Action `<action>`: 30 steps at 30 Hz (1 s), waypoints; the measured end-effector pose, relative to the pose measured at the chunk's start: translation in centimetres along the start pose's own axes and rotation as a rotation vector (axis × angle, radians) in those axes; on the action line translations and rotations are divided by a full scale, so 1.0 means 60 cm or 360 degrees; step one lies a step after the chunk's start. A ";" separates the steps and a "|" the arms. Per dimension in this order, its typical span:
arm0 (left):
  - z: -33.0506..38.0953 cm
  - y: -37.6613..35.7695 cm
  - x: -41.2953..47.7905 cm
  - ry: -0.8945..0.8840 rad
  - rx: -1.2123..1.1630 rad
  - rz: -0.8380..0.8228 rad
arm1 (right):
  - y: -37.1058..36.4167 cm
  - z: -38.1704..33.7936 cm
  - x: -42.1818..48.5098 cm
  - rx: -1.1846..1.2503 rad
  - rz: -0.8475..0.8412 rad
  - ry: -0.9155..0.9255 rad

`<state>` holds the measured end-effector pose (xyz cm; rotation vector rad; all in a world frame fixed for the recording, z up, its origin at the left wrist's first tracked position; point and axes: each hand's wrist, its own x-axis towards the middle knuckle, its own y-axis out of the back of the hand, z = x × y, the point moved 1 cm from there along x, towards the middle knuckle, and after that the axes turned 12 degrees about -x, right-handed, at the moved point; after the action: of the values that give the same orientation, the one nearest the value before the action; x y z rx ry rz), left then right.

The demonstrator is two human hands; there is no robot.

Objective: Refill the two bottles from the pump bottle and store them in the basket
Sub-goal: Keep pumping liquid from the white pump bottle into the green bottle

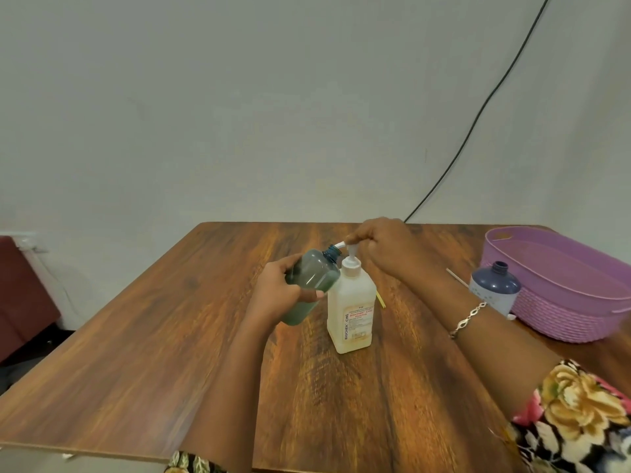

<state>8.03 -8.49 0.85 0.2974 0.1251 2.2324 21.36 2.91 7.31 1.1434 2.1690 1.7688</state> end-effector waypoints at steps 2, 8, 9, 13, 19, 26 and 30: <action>-0.003 0.000 0.001 0.0003 -0.0001 -0.0002 | -0.005 -0.007 -0.007 -0.0050 0.0026 0.0006; -0.011 -0.003 -0.008 0.0026 -0.0048 -0.0009 | -0.032 -0.011 -0.016 -0.0152 0.0106 -0.0014; -0.012 -0.003 -0.009 0.0025 -0.0055 -0.0014 | -0.032 -0.011 -0.015 -0.0162 0.0095 -0.0009; -0.006 -0.002 -0.011 -0.0002 -0.0111 0.0002 | -0.018 -0.011 -0.005 -0.0198 0.0036 0.0007; -0.008 0.000 -0.009 -0.0011 -0.0156 0.0015 | -0.036 -0.017 -0.009 -0.0302 0.0171 0.0000; -0.011 0.001 -0.012 -0.0004 -0.0148 0.0018 | -0.042 -0.011 -0.003 -0.0144 0.0192 -0.0022; -0.007 0.000 -0.011 -0.0005 -0.0119 0.0009 | -0.013 -0.009 0.002 -0.0049 0.0091 -0.0042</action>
<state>8.36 -9.01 0.33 0.2609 0.0390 2.2360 20.62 2.52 6.85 1.2259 2.1077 1.7926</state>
